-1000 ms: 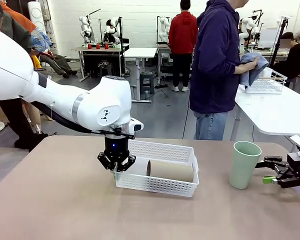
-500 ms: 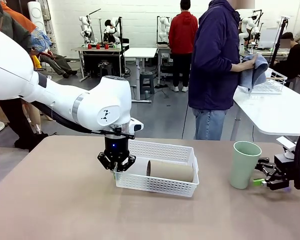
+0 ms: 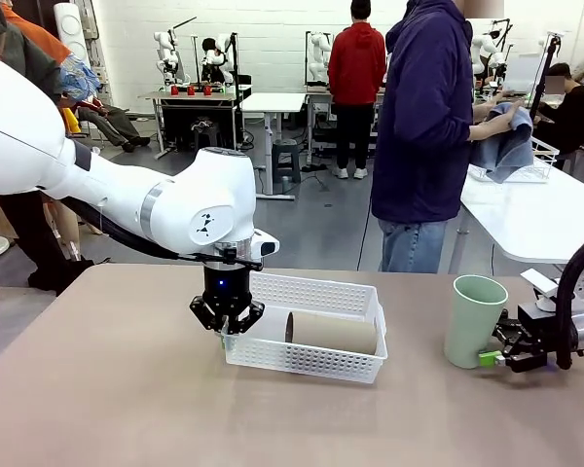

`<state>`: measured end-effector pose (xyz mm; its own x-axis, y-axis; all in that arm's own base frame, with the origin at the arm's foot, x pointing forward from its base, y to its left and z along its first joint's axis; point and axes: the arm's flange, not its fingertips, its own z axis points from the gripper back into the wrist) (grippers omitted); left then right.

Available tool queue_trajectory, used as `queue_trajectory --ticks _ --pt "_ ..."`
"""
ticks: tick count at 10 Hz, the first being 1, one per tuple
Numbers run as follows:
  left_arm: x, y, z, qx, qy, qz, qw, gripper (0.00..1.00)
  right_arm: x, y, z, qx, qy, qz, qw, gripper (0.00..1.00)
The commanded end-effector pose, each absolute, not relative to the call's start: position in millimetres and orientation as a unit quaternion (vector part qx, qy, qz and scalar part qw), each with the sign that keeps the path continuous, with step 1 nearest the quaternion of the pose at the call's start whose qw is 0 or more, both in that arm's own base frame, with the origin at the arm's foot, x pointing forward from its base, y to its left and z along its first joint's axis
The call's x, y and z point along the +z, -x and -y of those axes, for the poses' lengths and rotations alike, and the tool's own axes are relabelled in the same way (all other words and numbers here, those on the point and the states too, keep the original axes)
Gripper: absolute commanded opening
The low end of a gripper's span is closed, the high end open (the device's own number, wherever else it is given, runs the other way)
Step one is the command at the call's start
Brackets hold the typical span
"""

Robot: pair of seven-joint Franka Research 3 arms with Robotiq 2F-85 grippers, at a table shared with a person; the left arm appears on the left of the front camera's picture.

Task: Clean and organize the cups into the basket.
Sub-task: Pick up the Reusable plastic cup from the right side of the table and stack it inside the Organizing basket in the center of the table.

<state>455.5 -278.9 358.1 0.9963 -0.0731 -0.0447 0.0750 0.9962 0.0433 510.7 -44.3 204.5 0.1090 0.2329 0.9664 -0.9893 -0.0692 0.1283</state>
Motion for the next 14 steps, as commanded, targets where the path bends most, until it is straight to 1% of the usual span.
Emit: queue_trajectory --ticks 1,6,7,8,9,10,12,13,14 --pt "357.7 -455.4 281.0 -0.038 -0.023 -0.022 0.999 0.0 200.7 -522.7 33.2 0.536 -0.476 0.405 0.567 1.0" --pt "357.7 -455.4 281.0 -0.038 -0.023 -0.022 0.999 0.0 196.8 -523.9 12.7 0.543 -0.477 0.401 0.563 1.0" --pt "357.7 -455.4 281.0 -0.038 -0.023 -0.022 0.999 0.0 195.7 -523.5 10.3 0.546 -0.48 0.399 0.559 0.93" --pt "357.7 -455.4 281.0 -0.038 -0.023 -0.022 0.999 0.0 195.6 -523.3 9.7 0.548 -0.482 0.397 0.555 0.41" --pt "357.7 -455.4 281.0 -0.038 -0.023 -0.022 0.999 0.0 195.4 -523.2 9.9 0.55 -0.484 0.396 0.553 0.33" --pt "357.7 -455.4 281.0 -0.038 -0.023 -0.022 0.999 0.0 195.0 -522.8 9.9 0.551 -0.485 0.395 0.552 0.0" --pt "357.7 -455.4 281.0 -0.038 -0.023 -0.022 0.999 0.0 194.8 -522.4 11.1 0.552 -0.485 0.394 0.552 0.0" --pt "357.7 -455.4 281.0 -0.038 -0.023 -0.022 0.999 0.0 195.2 -521.9 11.6 0.552 -0.484 0.394 0.553 0.18" --pt "357.7 -455.4 281.0 -0.038 -0.023 -0.022 0.999 0.0 202.7 -518.1 12.1 0.545 -0.48 0.397 0.562 0.18"
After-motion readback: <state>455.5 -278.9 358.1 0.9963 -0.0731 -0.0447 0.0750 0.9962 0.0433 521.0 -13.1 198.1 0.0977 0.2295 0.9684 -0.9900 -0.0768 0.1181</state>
